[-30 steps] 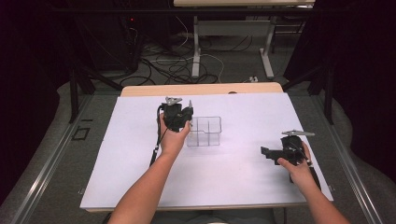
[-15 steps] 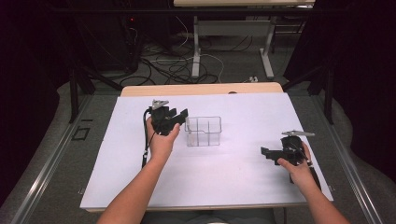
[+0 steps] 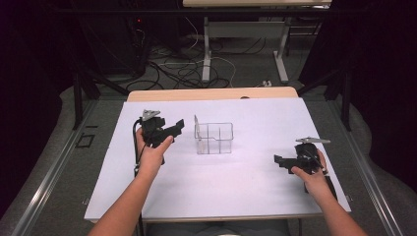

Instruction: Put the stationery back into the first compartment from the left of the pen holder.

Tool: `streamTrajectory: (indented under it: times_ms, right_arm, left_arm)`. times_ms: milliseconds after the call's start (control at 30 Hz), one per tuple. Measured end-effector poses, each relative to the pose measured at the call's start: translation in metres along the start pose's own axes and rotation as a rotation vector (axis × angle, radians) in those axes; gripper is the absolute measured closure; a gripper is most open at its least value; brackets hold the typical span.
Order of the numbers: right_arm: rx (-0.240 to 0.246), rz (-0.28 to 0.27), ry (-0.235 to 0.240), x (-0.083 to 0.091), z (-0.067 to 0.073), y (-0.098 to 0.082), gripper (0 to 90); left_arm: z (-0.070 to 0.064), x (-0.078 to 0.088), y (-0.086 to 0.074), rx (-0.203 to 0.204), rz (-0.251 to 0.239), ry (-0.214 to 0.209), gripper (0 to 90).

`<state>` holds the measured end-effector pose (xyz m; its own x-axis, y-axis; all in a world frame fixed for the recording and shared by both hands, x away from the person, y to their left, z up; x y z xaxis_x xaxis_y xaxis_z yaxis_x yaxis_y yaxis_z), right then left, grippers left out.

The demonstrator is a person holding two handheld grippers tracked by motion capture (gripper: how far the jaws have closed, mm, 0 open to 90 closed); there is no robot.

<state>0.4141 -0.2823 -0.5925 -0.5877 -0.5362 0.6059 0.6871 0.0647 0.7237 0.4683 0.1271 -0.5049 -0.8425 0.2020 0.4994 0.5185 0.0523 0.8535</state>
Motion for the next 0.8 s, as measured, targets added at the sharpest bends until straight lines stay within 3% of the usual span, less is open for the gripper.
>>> streamTrajectory:
  times_ms: [333,567,667,800]
  right_arm:
    - [-0.003,-0.006,-0.004,0.001,-0.001,0.000,0.0]
    - [-0.001,-0.003,-0.007,0.000,0.000,0.000,0.0]
    - [-0.001,-0.002,-0.005,0.000,0.000,0.000,0.0]
    - [0.002,-0.002,-0.005,-0.001,0.000,0.000,0.0]
  left_arm:
    - [0.031,0.009,-0.025,-0.023,0.067,0.041,16.5]
    - [0.048,0.014,-0.041,0.011,0.110,0.031,11.1]
    - [0.055,0.015,-0.050,-0.071,0.122,0.051,5.0]
    - [0.062,0.017,-0.063,-0.099,0.134,0.042,3.9]
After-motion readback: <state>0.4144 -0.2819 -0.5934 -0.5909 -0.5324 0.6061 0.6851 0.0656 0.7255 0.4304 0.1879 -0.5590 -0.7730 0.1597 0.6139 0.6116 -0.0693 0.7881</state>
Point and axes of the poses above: each handheld gripper's, and its own axes: x roughly backward along the jaws, y roughly out of its top, z roughly to its left, the point moved 8 cm from there along -x, roughly forward along the jaws, and after that the axes turned 14 degrees about y, right-handed, at the moved point
